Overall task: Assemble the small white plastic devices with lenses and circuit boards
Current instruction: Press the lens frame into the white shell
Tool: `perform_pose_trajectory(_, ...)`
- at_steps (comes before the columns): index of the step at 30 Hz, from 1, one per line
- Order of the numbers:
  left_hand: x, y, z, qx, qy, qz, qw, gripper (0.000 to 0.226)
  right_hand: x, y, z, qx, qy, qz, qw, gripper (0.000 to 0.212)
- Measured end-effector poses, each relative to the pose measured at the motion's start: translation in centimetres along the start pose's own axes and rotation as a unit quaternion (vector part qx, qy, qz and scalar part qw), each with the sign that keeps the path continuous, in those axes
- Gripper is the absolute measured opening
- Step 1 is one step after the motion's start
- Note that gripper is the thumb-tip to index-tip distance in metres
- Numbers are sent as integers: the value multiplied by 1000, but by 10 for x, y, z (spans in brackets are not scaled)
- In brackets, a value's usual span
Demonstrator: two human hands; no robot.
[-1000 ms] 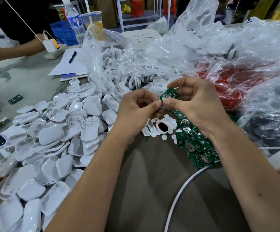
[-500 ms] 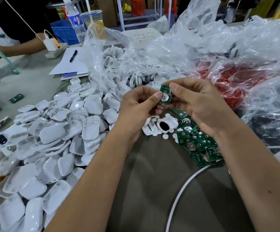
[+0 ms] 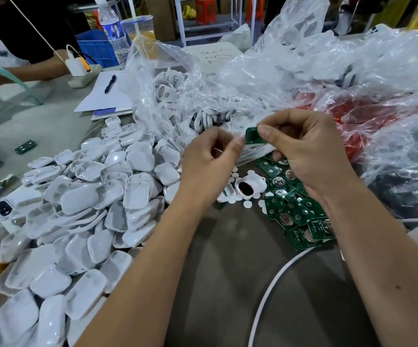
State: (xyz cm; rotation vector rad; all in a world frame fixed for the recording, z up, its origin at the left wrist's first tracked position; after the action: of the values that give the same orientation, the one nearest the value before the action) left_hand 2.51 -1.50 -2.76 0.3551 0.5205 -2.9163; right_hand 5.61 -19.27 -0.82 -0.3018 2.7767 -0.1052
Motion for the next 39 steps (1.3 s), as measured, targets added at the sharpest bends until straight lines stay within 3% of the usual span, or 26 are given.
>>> perform_pose_trajectory(4,7,13,4,-272,100,-105,951,37,-2,-4,2,-97,76,62,990,10)
perform_pose_trajectory(6,8,17,3,-319,120,-126,931,43,-3,-5,1,-142,106,78,981,14)
perform_pose_trajectory(12,3,3,2,-245,138,13,960,17,-2,-7,-1,-173,166,82,967,15)
perform_pose_trajectory(16,2,-7,6,-214,167,124,954,17,0,-9,0,-134,181,75,971,22)
perform_pose_trajectory(19,-1,-3,12,-207,177,145,951,15,0,-7,1,-77,175,109,975,29)
perform_pose_trajectory(26,-62,37,54,-288,260,62,920,16,-5,-9,7,13,113,222,968,20)
perform_pose_trajectory(30,-118,70,68,-391,267,-119,872,31,-7,-9,7,56,76,239,966,19)
perform_pose_trajectory(32,-133,80,64,-450,230,-178,844,37,-7,-10,9,49,86,239,966,19)
perform_pose_trajectory(36,-154,84,44,-488,138,-148,849,40,-7,-11,17,6,150,201,968,14)
perform_pose_trajectory(39,-162,92,43,-507,106,-139,844,17,-9,-11,20,-13,181,165,969,11)
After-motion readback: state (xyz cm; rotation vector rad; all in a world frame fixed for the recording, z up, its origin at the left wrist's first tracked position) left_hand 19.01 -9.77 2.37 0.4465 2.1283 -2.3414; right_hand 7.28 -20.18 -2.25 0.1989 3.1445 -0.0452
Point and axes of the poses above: each hand's wrist, its own x-axis away from the middle knuckle, its own y-axis out of the palm, z = x × y, the point moved 2 cm from there along -x, towards the middle knuckle, and after that the axes turned 5 degrees about -z, right-handed, at the moved point
